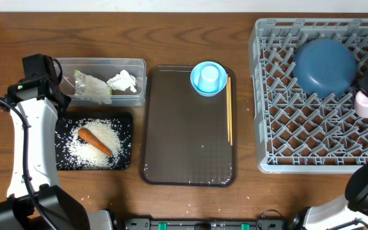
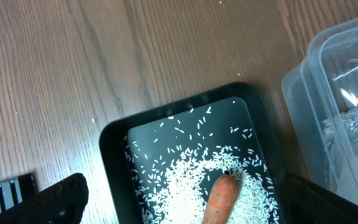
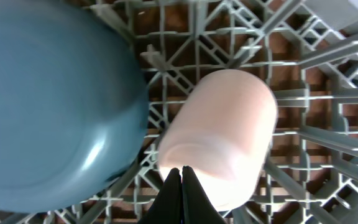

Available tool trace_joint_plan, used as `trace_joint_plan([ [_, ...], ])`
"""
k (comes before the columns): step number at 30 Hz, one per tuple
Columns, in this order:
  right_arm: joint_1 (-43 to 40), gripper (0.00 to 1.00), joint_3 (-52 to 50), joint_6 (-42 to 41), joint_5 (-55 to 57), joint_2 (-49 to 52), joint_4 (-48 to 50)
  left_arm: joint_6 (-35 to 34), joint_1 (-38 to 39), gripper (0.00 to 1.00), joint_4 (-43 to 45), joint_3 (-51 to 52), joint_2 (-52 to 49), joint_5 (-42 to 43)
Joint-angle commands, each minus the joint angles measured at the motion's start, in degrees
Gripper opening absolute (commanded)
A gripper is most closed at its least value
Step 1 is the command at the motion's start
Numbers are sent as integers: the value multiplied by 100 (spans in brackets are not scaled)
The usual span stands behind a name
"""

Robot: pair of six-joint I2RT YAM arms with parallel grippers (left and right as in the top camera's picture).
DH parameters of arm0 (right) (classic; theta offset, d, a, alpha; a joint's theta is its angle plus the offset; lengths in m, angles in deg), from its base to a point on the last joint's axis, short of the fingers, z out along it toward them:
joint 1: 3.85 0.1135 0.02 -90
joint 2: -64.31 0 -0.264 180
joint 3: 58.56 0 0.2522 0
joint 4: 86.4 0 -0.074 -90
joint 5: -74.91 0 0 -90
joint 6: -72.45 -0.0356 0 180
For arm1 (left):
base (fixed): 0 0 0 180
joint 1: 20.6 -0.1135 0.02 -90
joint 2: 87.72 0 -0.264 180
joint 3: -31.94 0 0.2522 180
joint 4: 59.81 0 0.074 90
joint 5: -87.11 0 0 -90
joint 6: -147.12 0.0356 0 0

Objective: Sort waste into correct bins and load items into the dishwasher rack
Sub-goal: 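Lower the cup into the rack's right side and open the right gripper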

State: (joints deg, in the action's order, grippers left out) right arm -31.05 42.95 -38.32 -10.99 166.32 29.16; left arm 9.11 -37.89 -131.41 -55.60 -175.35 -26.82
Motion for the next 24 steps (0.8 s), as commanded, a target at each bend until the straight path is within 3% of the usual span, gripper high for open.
trace_joint_plan([
  [1,66,1,33,114,-7,-85,9,-35,-15,99,-15,13,20,-31],
  [14,17,1,31,114,595,474,-164,-35,-15,99,-15,13,20,-31],
  [24,-138,1,66,109,723,76,-181,-35,-15,99,-15,13,20,-31],
])
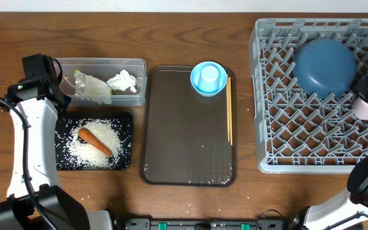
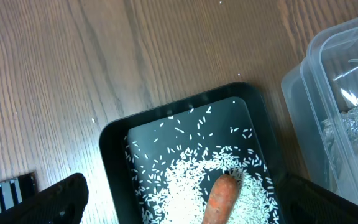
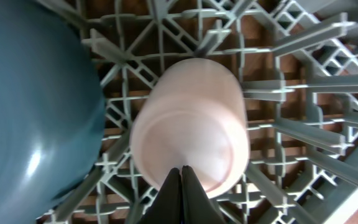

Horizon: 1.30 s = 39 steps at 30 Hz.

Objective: Sort waste into correct bins and load items into the dishwasher rack
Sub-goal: 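Lower the cup into the rack's right side and open the right gripper, then move the right gripper back over the light-blue bowl on the tray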

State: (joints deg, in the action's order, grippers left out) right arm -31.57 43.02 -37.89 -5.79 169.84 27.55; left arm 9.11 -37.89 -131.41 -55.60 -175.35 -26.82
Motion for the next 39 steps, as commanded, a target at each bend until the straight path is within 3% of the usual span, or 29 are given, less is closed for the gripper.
trace_joint_plan([
  [1,-79,2,61,66,201,-367,-15,-35,-15,99,-15,13,20,-31],
  [9,-70,11,92,68,-774,-1226,70,-35,-15,99,-15,13,20,-31],
  [12,-57,20,92,85,-1558,-1530,120,-35,-15,99,-15,13,20,-31],
  [14,20,34,92,330,-2411,-1698,205,-35,-15,99,-15,13,20,-31],
  [18,505,77,92,831,-3974,-1862,415,-35,-15,99,-15,13,20,-28],
  [20,920,91,92,890,-4234,-1862,511,-35,-15,99,-15,13,20,-28],
  [22,1488,99,92,1008,-4212,-1799,688,-35,-15,99,-15,13,20,-31],
  [25,2184,99,90,1165,-4089,-1655,981,-35,-15,99,-15,13,20,-28],
  [32,4306,99,92,966,-2280,-675,1908,-35,-15,99,-15,13,20,-31],
  [39,5440,99,101,966,-929,546,2583,-35,-15,99,-15,13,20,-31],
])
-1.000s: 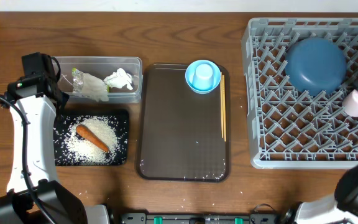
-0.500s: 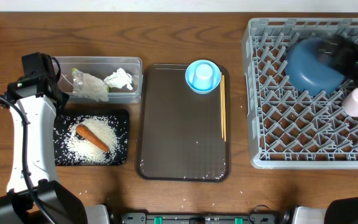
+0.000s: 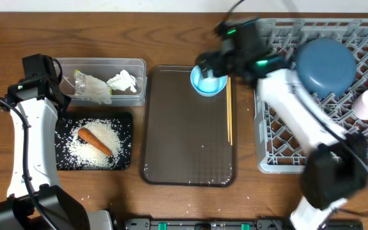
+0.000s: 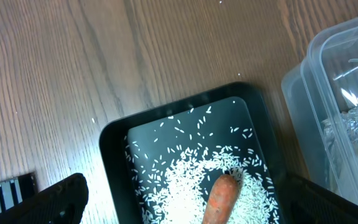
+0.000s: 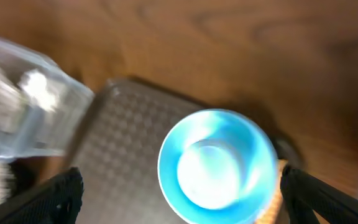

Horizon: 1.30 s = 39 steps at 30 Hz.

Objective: Sort waste into correct bins and load items into the dishwasher rack
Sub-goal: 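Move the right gripper back over the light-blue bowl on the tray, then grasp the white cup nested in the light-blue bowl with the right gripper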

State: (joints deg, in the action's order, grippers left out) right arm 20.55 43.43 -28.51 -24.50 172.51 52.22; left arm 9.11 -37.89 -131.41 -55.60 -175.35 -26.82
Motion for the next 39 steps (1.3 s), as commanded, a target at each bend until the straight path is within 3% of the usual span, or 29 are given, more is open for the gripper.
trace_joint_plan([
  [1,326,99,59,26,1113,400,175,-35,-15,99,-15,13,20,-31],
  [8,688,99,59,-219,2142,931,140,-35,-15,99,-15,13,20,-31],
  [24,621,99,61,-577,2155,1082,94,-35,-15,99,-15,13,20,-31],
  [39,632,99,63,-789,1777,380,39,-35,-15,99,-15,13,20,-31],
])
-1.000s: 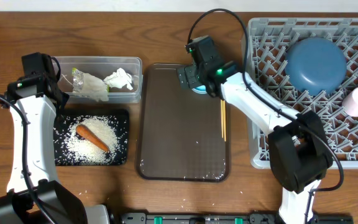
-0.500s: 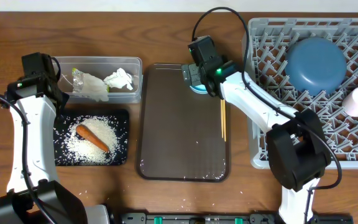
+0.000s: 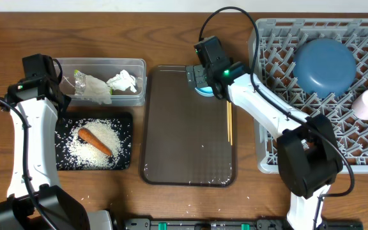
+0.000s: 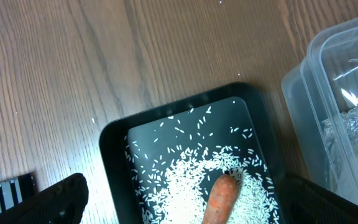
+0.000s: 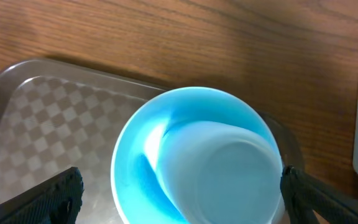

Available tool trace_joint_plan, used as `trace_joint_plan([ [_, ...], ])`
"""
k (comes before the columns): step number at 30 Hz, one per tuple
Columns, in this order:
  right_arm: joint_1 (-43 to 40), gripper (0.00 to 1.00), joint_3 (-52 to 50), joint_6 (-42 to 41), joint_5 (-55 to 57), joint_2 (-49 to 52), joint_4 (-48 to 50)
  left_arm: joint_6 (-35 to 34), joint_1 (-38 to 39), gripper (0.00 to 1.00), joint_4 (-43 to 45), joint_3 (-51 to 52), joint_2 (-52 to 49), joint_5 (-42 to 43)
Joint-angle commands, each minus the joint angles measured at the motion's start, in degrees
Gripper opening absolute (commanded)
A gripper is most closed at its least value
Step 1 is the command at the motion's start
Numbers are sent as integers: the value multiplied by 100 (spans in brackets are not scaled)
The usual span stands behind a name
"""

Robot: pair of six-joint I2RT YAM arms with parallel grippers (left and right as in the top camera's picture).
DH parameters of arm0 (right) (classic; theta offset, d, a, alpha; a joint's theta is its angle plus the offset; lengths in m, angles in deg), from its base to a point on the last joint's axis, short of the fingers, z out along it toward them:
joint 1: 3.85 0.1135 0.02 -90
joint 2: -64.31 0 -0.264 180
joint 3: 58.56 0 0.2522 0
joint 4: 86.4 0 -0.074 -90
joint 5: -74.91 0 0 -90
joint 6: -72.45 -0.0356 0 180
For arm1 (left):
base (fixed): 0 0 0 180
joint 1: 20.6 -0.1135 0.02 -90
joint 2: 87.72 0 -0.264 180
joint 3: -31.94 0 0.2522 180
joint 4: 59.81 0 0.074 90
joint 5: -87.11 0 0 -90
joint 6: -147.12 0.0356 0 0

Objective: Sort waste into correct bins and load items into the dishwasher rack
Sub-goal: 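Grasp the white cup nested in the light-blue bowl with the right gripper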

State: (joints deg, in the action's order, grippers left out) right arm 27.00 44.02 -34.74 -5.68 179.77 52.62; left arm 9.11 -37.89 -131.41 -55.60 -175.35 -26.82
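A light blue bowl [image 3: 207, 82] with an upturned light blue cup [image 5: 229, 171] in it sits at the far right corner of the brown tray [image 3: 184, 134]. My right gripper [image 5: 194, 200] is open just above them, one finger on each side of the bowl. Wooden chopsticks [image 3: 229, 110] lie along the tray's right edge. In the grey rack [image 3: 280, 128] are a dark blue bowl [image 3: 324, 64] and a pink cup. My left gripper [image 4: 188, 208] hangs open over the black tray [image 4: 114, 168] of rice, above a carrot [image 4: 219, 199].
A clear bin [image 3: 101, 66] holding crumpled paper and foil wrap stands beyond the black tray, left of the brown tray. A few rice grains lie on the wooden table near the front left. My right arm stretches from the front right across the rack's left edge.
My right gripper, still open, is now closer to the light blue bowl and cup, which fill more of its wrist view. The left arm has not moved.
My right gripper was shut at the pink cup's rim over the rack, beside the dark blue bowl, then held it nearer the rack's right edge. After that the cup stood in the rack and the gripper was open over the light blue bowl, where it now sits closer.
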Motion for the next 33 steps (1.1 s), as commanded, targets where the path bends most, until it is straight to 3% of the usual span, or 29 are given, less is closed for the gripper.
trace_joint_plan([
  [1,-15,99,4,-166,-101,-389,0,-35,-15,99,-15,13,20,-31],
  [11,-81,99,2,-356,-57,-424,-66,-35,-15,99,-15,13,20,-31],
  [26,-87,99,2,-361,26,562,22,-35,-15,99,-15,13,20,-31],
  [33,-127,95,4,-380,70,573,44,-35,-15,99,-15,13,20,-31],
])
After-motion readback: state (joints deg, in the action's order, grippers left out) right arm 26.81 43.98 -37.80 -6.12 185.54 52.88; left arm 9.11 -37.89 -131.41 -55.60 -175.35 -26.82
